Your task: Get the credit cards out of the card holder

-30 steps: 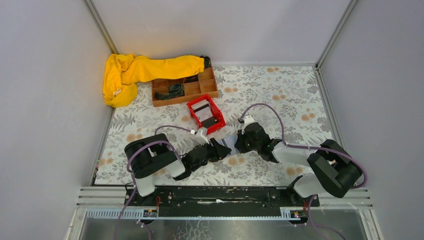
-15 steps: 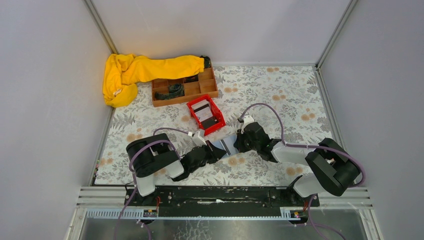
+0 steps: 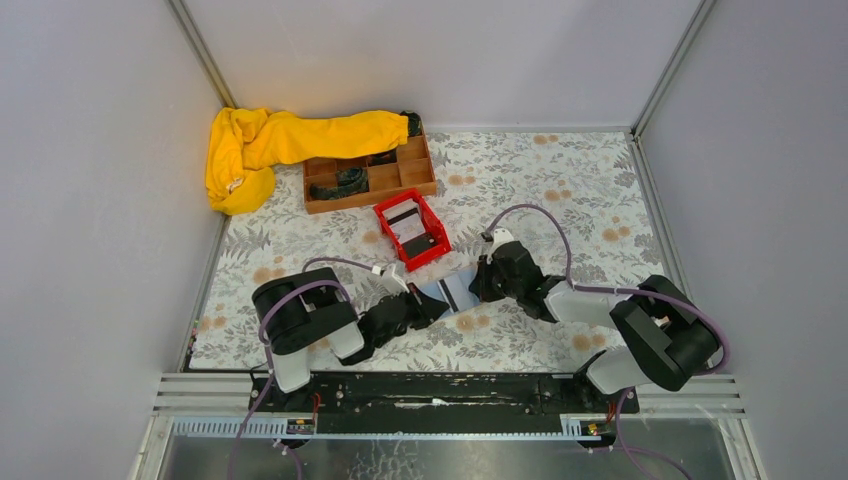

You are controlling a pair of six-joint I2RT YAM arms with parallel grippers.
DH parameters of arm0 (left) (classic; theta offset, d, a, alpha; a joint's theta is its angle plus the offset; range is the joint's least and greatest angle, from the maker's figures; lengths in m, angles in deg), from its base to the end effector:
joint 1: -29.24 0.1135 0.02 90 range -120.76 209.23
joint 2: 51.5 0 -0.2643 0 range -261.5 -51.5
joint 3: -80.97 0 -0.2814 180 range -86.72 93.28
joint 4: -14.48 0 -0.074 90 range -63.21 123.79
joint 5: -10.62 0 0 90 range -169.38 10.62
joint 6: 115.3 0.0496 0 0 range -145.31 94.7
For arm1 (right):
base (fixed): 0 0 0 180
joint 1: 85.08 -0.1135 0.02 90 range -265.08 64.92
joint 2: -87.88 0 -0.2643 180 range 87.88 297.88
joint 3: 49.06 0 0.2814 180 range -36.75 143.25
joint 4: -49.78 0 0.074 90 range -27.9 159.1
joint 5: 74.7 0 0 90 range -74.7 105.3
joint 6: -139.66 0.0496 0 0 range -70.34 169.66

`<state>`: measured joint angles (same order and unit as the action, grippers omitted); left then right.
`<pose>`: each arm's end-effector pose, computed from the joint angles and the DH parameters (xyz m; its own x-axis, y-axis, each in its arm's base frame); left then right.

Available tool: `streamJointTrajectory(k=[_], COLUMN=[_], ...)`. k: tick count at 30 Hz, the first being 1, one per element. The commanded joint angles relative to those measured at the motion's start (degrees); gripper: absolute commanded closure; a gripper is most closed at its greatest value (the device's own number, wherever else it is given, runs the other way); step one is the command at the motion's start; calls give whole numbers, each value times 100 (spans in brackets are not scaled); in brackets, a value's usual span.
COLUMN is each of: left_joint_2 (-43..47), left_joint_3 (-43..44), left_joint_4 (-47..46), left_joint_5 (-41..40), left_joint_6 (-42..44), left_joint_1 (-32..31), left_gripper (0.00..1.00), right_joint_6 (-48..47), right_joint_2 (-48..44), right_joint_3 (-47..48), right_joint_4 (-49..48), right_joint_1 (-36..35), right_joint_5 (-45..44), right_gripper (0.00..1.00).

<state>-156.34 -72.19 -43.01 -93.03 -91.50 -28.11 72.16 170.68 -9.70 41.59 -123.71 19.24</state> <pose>0.1505 -0.2131 0.0509 -0.7158 -0.5309 -0.4536 0.1091 0.5566 -0.8236 0.2260 0.1850 0.1110 -0.6717 -0.0480 -0.7393 -0.4434 0.8255 0.3492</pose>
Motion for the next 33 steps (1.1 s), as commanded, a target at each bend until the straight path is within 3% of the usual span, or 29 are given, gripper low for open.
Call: streamJointTrajectory(k=[1,17,27,30,33], left_joint_2=[131,1363,2739,2818,2669], left_joint_3=[-276,-1007,-679,-317,-135], left_joint_4=[-381,-42,1351,2170,2248], left_joint_5=[-16,284,255,68,25], left_joint_6=[102,325,1127,1442,1646], left_joint_1=[51,57,65,58,60], left_gripper=[100,100,100,100,100], right_joint_6=[145,100,-29,-47,-47], right_joint_2=[104,155,-236,-387,-426], right_joint_3=[-120,-95,-289,-359,-407], right_joint_4=[93,123,-214,-321,-353], right_joint_1=[326,532,532,532,532], right_joint_5=[11,-20,148,209,240], right_gripper=[100,100,100,100,100])
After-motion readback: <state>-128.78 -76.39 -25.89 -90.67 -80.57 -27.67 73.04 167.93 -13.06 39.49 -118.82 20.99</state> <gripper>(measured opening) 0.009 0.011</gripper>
